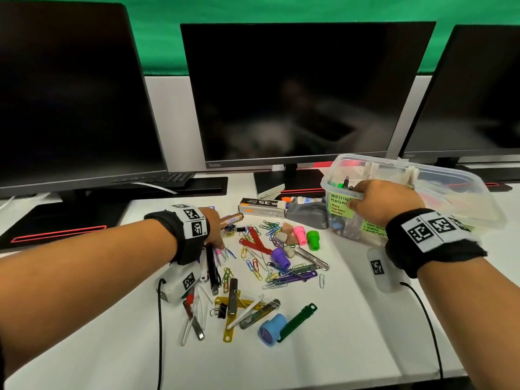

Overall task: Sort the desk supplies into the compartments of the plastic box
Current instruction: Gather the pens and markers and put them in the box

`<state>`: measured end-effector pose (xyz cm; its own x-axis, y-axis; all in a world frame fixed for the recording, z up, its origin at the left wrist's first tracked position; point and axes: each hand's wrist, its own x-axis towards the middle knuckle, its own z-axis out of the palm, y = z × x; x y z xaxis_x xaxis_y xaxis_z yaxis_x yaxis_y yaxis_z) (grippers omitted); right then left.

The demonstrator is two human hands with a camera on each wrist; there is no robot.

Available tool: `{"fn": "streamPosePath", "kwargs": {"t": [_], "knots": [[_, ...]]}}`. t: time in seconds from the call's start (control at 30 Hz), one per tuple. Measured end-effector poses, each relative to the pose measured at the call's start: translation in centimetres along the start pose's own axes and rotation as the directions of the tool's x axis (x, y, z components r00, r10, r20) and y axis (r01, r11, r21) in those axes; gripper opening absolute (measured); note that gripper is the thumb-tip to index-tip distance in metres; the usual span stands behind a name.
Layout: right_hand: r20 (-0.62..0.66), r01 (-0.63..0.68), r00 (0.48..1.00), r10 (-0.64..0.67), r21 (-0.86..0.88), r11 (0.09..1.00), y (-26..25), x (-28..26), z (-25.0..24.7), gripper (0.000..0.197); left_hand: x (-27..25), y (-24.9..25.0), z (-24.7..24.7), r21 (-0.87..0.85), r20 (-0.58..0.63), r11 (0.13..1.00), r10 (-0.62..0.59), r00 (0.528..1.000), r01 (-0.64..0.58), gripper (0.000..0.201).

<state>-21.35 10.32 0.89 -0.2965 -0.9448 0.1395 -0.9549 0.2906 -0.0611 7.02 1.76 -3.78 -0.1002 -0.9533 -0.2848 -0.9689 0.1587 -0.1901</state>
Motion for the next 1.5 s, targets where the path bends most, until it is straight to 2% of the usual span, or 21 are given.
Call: {"fn": "streamPosePath", "kwargs": {"t": [0.2, 0.3, 0.5, 0.63, 0.8, 1.0, 1.1, 1.27, 1.33, 1.43, 1.5], "knots": [[0.007, 0.001, 1.000, -0.001, 0.006, 1.000, -0.1, -0.1, -0.1, 0.036, -0.5, 1.2, -0.2, -0.010, 0.009, 1.000, 0.019, 1.000, -0.019, 0.048], [0.004, 0.002, 1.000, -0.002, 0.011, 1.000, -0.1, -0.2, -0.1, 0.035, -0.6, 2.1, 0.1, -0.052, 0.054, 0.998, 0.031, 0.998, -0.029, 0.042], [0.005, 0.018, 1.000, -0.018, 0.001, 1.000, 0.1, -0.3, 0.0, 0.036, -0.6, 2.9, -0.3, -0.110, 0.053, 0.992, 0.069, 0.996, -0.063, 0.042], [0.005, 0.026, 1.000, -0.026, 0.003, 1.000, 0.2, -0.3, 0.0, 0.036, -0.4, 1.9, -1.0, -0.226, 0.026, 0.973, 0.042, 0.999, -0.036, 0.017], [0.002, 0.024, 1.000, -0.024, 0.001, 1.000, 0.2, -0.2, 0.0, 0.037, -0.3, -1.7, -2.5, -0.292, -0.029, 0.956, -0.025, 0.999, 0.016, 0.019], [0.009, 0.008, 1.000, -0.008, 0.005, 1.000, 0.1, -0.1, -0.1, 0.036, -1.8, -6.9, -0.3, -0.073, 0.115, 0.994, -0.078, 0.990, 0.086, 0.019], [0.018, 0.004, 1.000, -0.004, -0.003, 1.000, -0.2, -0.1, -0.2, 0.037, -2.0, -8.3, 1.1, -0.140, 0.197, 0.985, -0.076, 0.977, 0.104, 0.021], [0.014, -0.005, 1.000, 0.005, -0.019, 1.000, -0.6, -0.4, -0.4, 0.036, -1.7, -7.4, 2.1, -0.230, 0.175, 0.967, -0.069, 0.982, 0.109, 0.028], [0.023, -0.008, 1.000, 0.009, -0.016, 1.000, -0.7, -0.5, -0.4, 0.037, -1.6, -6.2, 2.0, -0.192, 0.135, 0.977, -0.071, 0.988, 0.097, 0.021], [0.024, -0.006, 1.000, 0.007, -0.016, 1.000, -0.7, -0.6, -0.5, 0.038, -1.4, -4.6, 2.0, -0.116, 0.072, 0.991, -0.050, 0.996, 0.058, 0.030], [0.027, -0.006, 1.000, 0.006, -0.003, 1.000, -0.7, -0.6, -0.5, 0.038, -1.2, -3.8, 2.0, -0.120, 0.072, 0.992, -0.039, 0.997, 0.048, 0.037]]}}
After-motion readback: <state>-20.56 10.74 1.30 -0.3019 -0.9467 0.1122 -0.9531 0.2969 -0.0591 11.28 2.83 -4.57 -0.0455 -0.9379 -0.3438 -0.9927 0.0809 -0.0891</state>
